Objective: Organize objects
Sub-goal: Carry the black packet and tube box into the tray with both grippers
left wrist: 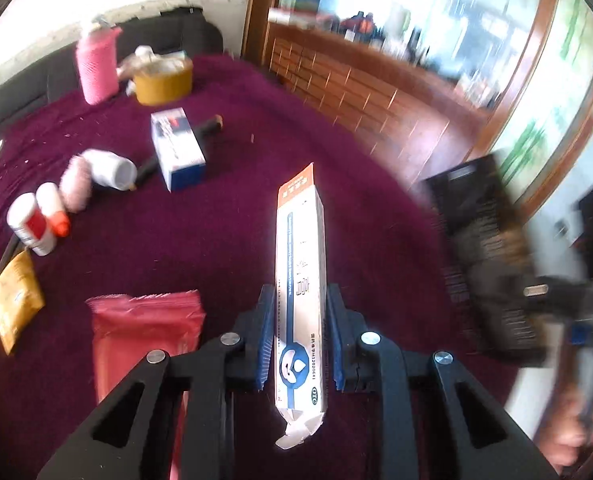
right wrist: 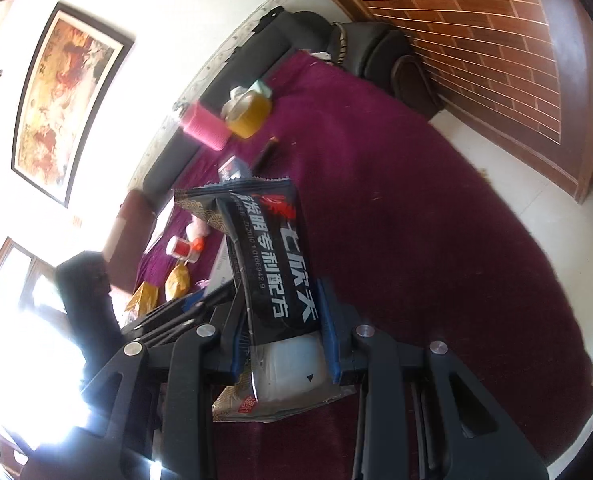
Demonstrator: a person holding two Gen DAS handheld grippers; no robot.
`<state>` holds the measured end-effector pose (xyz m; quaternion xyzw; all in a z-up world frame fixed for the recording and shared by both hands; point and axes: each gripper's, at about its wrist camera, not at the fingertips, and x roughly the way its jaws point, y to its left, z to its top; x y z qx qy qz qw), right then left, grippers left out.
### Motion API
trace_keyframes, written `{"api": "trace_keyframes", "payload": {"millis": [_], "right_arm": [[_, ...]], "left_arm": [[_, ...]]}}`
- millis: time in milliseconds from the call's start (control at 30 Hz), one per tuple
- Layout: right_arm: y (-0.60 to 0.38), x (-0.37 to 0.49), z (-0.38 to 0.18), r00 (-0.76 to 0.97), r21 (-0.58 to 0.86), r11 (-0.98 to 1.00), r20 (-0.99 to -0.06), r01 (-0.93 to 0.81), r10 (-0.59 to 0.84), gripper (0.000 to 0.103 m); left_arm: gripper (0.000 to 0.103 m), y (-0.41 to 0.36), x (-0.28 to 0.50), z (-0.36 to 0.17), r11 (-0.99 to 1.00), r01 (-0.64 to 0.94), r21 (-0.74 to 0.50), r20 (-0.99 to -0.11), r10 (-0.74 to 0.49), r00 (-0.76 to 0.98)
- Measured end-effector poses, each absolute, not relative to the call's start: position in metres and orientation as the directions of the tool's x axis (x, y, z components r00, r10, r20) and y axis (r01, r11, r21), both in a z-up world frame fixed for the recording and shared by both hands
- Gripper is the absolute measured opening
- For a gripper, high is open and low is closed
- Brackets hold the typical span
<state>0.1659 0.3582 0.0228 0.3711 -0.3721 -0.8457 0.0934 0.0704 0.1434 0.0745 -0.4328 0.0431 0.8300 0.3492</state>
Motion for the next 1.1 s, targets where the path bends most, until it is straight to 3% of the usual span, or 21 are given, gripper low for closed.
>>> {"api": "trace_keyframes", "payload": {"millis": [100, 233, 400, 600, 900, 1100], "right_arm": [[0.33, 0.16, 0.037, -0.692, 0.685, -0.726, -0.55, -0.055, -0.467, 0.028], [0.268, 0.139, 0.058, -0.638, 0.681, -0.729, -0.532, 0.068, -0.557, 0.028], [0.163, 0.112, 0.079, -0.526, 0.661, -0.71, -0.525, 0.243, -0.669, 0.028], [0.011, 0.083, 0.079, -0.308, 0.666, -0.636, -0.557, 0.391, -0.772, 0.028], [-0.156, 0.031, 0.021, -0.153, 0.599, -0.721, -0.723, 0.348, -0.674, 0.028], [-0.179, 0.011, -0.015, -0.125, 0.581, -0.781, -0.778, 0.229, -0.615, 0.035]], "left_arm": [[0.02, 0.093, 0.086, 0.107, -0.746, -0.595, -0.297, -0.687, 0.6, -0.41], [0.02, -0.005, 0.1, 0.136, -0.796, -0.497, -0.347, -0.628, 0.59, -0.507], [0.02, -0.143, 0.12, 0.146, -0.902, -0.275, -0.332, -0.627, 0.429, -0.65], [0.021, -0.271, 0.114, 0.123, -0.971, -0.022, -0.239, -0.708, 0.19, -0.68], [0.022, -0.349, 0.068, 0.058, -0.957, 0.165, -0.24, -0.814, 0.106, -0.571], [0.03, -0.348, 0.073, 0.035, -0.928, 0.16, -0.337, -0.812, 0.2, -0.548]]}}
